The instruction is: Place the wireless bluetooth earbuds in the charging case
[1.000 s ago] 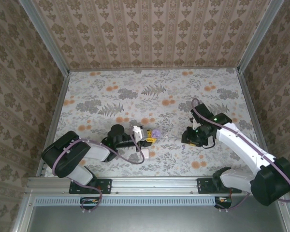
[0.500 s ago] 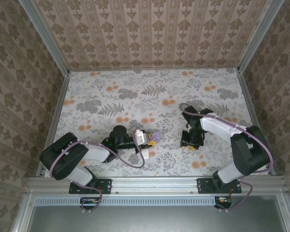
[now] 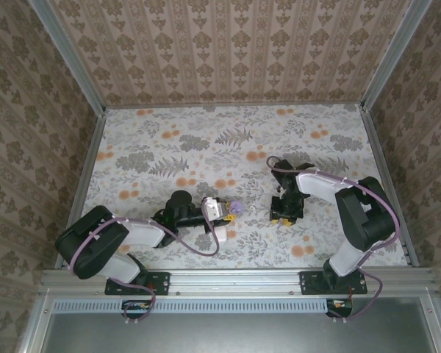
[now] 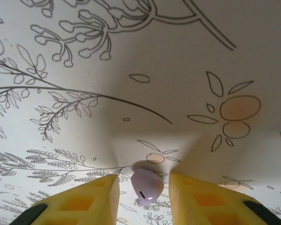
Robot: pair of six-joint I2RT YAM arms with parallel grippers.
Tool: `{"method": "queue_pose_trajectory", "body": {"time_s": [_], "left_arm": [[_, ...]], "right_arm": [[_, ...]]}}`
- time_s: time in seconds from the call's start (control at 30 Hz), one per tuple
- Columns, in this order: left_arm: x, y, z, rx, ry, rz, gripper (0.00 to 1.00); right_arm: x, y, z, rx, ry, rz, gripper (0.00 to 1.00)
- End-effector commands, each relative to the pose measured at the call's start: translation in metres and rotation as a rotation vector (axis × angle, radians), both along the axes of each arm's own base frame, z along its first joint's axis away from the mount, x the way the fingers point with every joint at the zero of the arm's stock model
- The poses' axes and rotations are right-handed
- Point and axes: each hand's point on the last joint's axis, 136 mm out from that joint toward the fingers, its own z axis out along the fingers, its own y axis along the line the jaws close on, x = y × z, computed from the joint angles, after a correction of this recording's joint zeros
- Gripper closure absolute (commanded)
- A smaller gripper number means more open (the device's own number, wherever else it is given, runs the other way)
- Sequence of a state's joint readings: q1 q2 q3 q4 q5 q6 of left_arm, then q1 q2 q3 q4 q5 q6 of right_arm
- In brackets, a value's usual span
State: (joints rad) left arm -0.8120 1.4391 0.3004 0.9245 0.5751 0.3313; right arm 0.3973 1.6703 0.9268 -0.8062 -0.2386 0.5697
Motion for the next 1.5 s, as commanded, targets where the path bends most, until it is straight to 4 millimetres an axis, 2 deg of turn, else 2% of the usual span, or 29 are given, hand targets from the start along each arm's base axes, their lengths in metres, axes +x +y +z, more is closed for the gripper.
{"method": "queue_pose_trajectory", "body": {"time_s": [0.0, 0.27, 0.57, 1.03, 1.23, 1.47], "left_arm": [[-0.001, -0.001, 0.008, -0.007, -0.030, -0.007, 0.91], [0.001, -0.001, 0.007, 0.004, -0.021, 0.003, 0.91], [0.005, -0.002, 0.002, 0.007, 0.011, 0.024, 0.91], [0.028, -0.021, -0.015, -0.026, 0.210, 0.100, 0.91], [0.035, -0.040, -0.016, -0.047, 0.273, 0.109, 0.92], [0.048, -0.051, -0.016, -0.045, 0.317, 0.144, 0.92]], "right_arm": [[0.006, 0.001, -0.002, 0.000, 0.003, 0.014, 0.69], [0.001, -0.002, -0.008, -0.018, 0.027, 0.023, 0.76], [0.004, -0.005, 0.008, -0.022, -0.056, 0.024, 0.79], [0.045, 0.012, 0.072, 0.076, -0.535, 0.103, 0.81], [0.064, 0.023, 0.088, 0.123, -0.701, 0.162, 0.81], [0.076, 0.037, 0.097, 0.177, -0.831, 0.208, 0.81]]}}
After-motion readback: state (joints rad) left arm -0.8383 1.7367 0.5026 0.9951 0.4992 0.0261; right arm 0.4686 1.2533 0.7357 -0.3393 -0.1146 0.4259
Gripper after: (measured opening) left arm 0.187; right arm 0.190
